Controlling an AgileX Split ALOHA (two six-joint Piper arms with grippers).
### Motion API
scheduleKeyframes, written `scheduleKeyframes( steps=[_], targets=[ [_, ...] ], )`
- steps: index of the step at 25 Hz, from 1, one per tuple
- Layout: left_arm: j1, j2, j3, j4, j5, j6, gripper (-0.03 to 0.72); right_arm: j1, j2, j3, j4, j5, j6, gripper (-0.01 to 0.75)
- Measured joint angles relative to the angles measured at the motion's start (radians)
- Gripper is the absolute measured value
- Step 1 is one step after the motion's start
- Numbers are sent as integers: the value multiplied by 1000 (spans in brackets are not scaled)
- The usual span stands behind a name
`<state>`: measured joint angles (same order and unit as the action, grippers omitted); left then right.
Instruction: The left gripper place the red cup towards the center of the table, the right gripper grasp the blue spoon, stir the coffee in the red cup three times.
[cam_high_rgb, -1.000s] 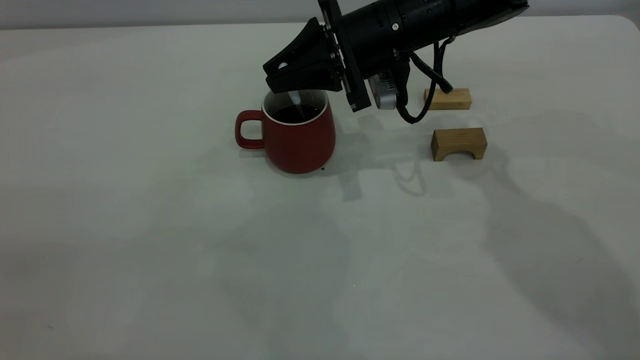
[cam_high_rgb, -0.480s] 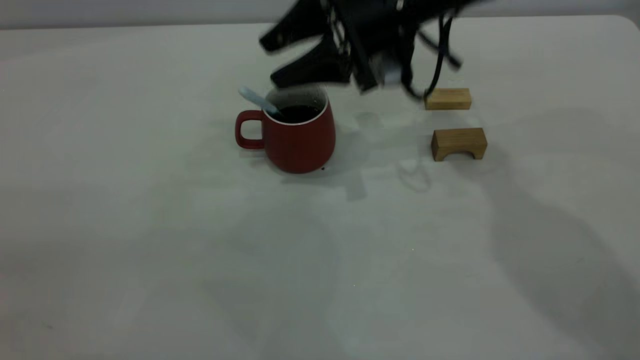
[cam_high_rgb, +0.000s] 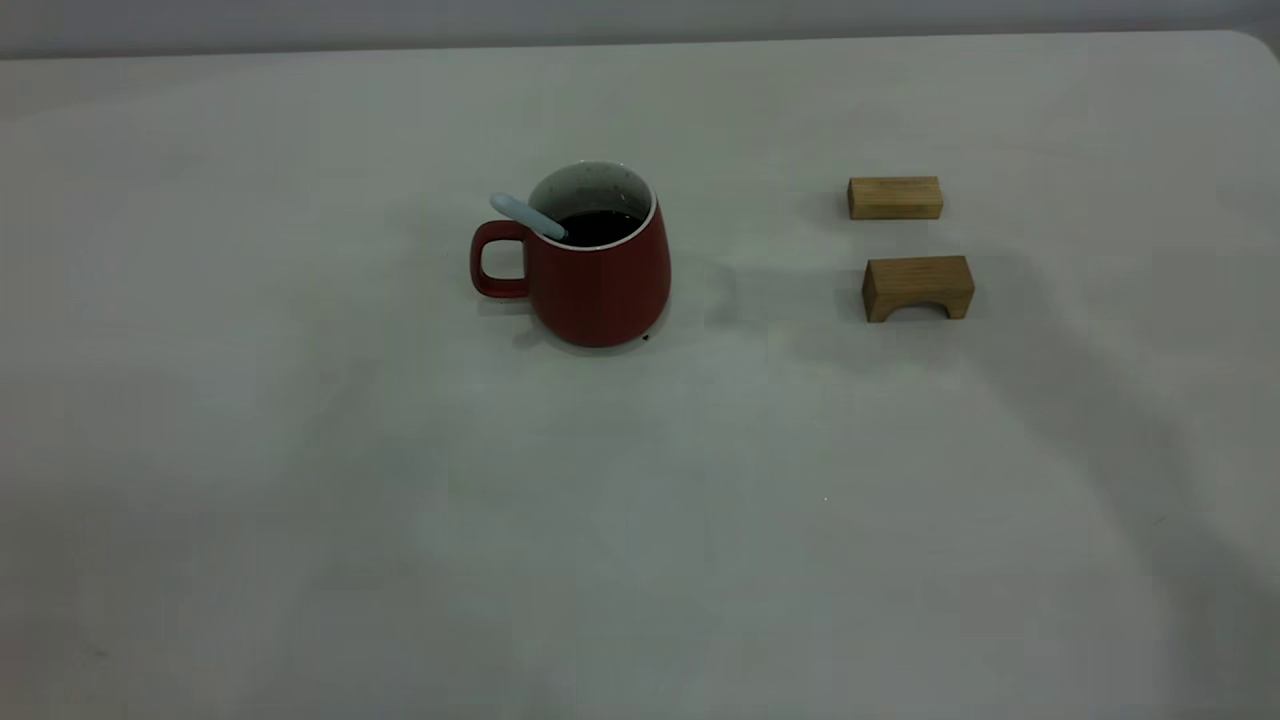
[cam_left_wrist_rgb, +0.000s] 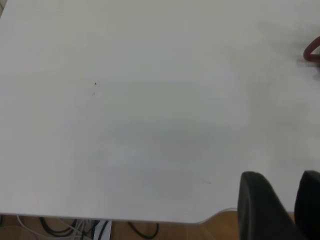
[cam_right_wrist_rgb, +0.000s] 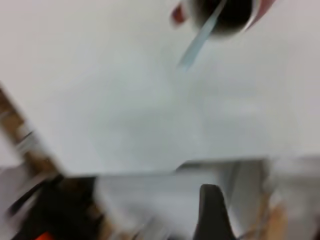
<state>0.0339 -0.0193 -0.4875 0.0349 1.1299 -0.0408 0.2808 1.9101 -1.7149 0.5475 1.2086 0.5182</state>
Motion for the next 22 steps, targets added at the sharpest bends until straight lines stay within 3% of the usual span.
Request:
scheduleKeyframes(
  steps=[4, 11, 22],
  targets=[
    [0, 0, 0, 0, 0, 0, 245, 0, -181, 0, -180, 16, -134, 580],
    [0, 0, 0, 0, 0, 1, 245, 0, -480, 38, -228, 29, -463, 580],
    [0, 0, 0, 0, 0, 3, 245, -22, -1169, 546, -230, 29, -695, 580]
  ],
)
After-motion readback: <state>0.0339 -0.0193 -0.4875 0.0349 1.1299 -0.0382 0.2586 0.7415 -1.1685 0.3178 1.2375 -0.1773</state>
